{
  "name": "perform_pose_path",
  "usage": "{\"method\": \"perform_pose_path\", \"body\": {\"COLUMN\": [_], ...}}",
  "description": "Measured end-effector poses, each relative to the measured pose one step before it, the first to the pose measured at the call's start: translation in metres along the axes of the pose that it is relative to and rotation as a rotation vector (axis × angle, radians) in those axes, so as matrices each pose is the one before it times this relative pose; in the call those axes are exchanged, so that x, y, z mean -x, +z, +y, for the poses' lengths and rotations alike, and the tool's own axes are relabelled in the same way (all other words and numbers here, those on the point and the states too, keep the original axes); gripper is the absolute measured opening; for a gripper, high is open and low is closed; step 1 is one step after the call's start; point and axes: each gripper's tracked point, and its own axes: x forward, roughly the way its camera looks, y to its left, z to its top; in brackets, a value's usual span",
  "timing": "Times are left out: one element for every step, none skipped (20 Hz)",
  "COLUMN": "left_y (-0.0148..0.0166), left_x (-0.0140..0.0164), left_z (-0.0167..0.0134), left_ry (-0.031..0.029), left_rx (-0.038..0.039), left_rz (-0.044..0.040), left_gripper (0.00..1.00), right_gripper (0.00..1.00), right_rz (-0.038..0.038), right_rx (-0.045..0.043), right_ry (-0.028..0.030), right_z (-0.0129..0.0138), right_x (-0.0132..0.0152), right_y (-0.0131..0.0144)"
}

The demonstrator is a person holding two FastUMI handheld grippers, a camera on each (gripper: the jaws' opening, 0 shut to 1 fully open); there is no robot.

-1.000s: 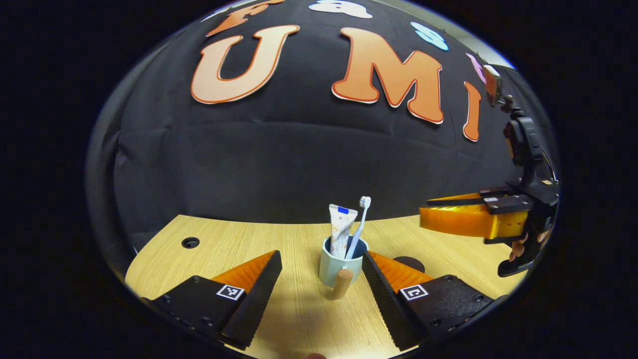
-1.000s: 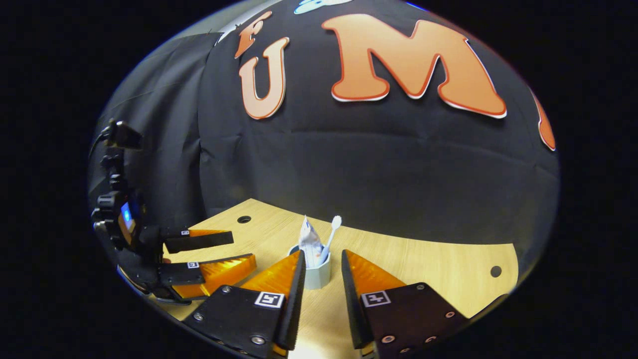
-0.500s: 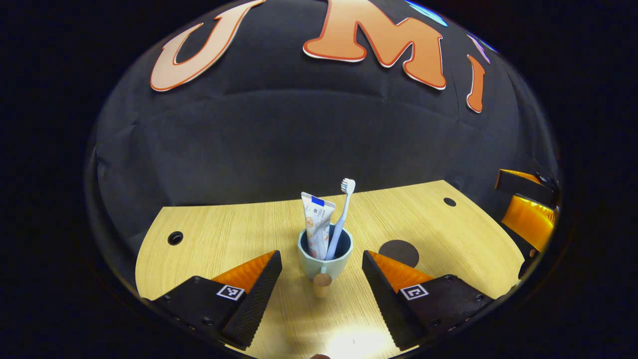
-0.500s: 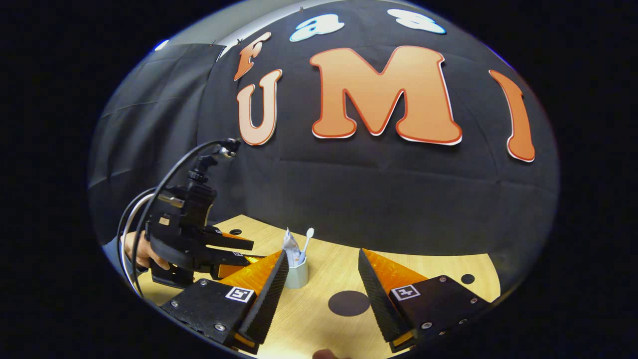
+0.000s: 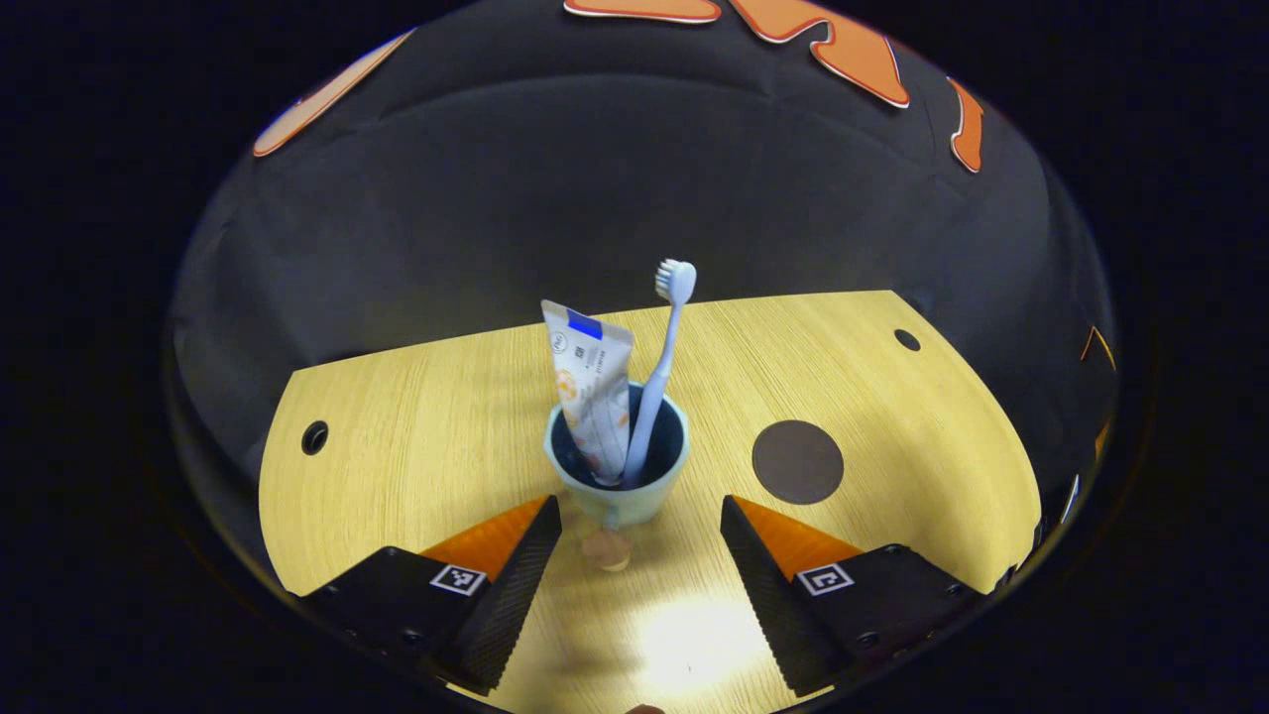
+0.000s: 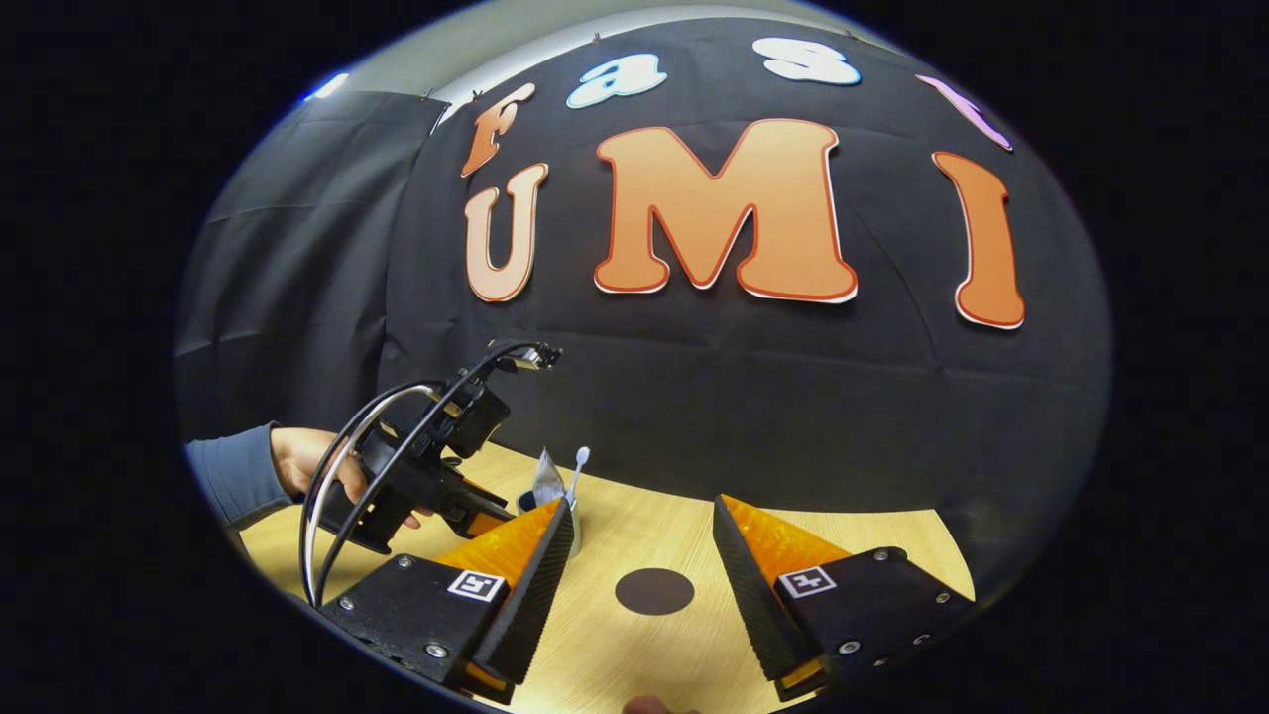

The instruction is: Put the toothbrush and toothpaste on the desktop into the cup, then pick up the cup and place it on the coaster on the desktop.

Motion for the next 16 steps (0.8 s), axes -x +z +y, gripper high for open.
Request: {"method": "perform_pose_path", "body": {"left_y": [-0.00060,-0.00263,-0.00204,-0.00266,-0.00199,-0.00409,-0.00342,-0.00395,-0.00264,-0.00138,-0.00382,-0.00494,-0.00168,0.00094,0.00138,-0.00663], "left_x": [-0.00155,-0.00245,-0.00368,-0.00415,-0.00447,-0.00417,-0.00355,-0.00610,-0.00450,-0.00398,-0.00432,-0.00773,-0.00071,-0.00019,-0.00018,-0.00147], "left_z": [0.00211,0.00031,0.00138,0.00326,0.00174,-0.00186,0.00083,0.00119,0.00026,-0.00202,0.00066,-0.00012,-0.00180,0.00630,-0.00027,-0.00027], "left_ry": [0.01195,0.00652,0.00501,0.00849,0.00416,-0.00590,0.00443,0.00165,0.00250,-0.00571,0.00410,0.00455,-0.00853,0.02307,-0.01026,-0.00517], "left_rx": [-0.01634,-0.01281,-0.00828,-0.00661,-0.00569,-0.00227,-0.00278,-0.00542,0.00312,0.00762,0.00044,0.00462,-0.00343,0.00668,0.00625,0.00436], "left_rz": [0.01319,0.02222,0.01278,0.01116,0.01462,0.01505,0.02017,0.01829,0.01321,0.00571,0.01565,0.01612,0.01118,-0.00415,-0.01009,0.00577], "left_gripper": [0.97,0.98,0.98,0.97,0.93,0.92,0.91,0.81,0.78,0.76,0.69,0.65,0.59,0.58,0.46,0.34], "right_gripper": [0.85,0.85,0.85,0.85,0.85,0.85,0.85,0.85,0.85,0.85,0.86,0.85,0.86,0.86,0.86,0.86], "right_rz": [0.00017,-0.00350,-0.00782,-0.01150,-0.01160,-0.00936,-0.00366,-0.00214,-0.00242,-0.00054,0.00496,0.00280,0.00156,-0.00105,-0.00435,-0.00449], "right_rx": [0.00602,0.00715,0.00731,0.00802,0.00532,0.00380,0.00288,0.00118,0.00316,0.00428,0.00677,0.00801,0.00637,0.00382,0.00084,-0.00344], "right_ry": [-0.00393,-0.00490,-0.00272,-0.00238,-0.00126,0.00050,0.00149,-0.00086,-0.00054,0.00487,-0.00081,-0.00114,-0.00207,0.00393,0.00447,0.00330], "right_z": [-0.00160,-0.00086,-0.00068,-0.00061,0.00035,0.00128,0.00135,0.00109,0.00082,0.00285,0.00097,0.00030,0.00020,0.00179,0.00197,0.00058], "right_x": [0.00403,0.00330,0.00394,0.00474,0.00412,0.00414,0.00293,0.00242,0.00242,0.00295,0.00164,0.00120,0.00149,0.00088,0.00145,0.00125], "right_y": [-0.00211,-0.00003,0.00140,0.00209,0.00246,0.00110,-0.00140,-0.00198,-0.00271,-0.00329,-0.00303,-0.00260,-0.00112,-0.00027,0.00108,0.00049]}}
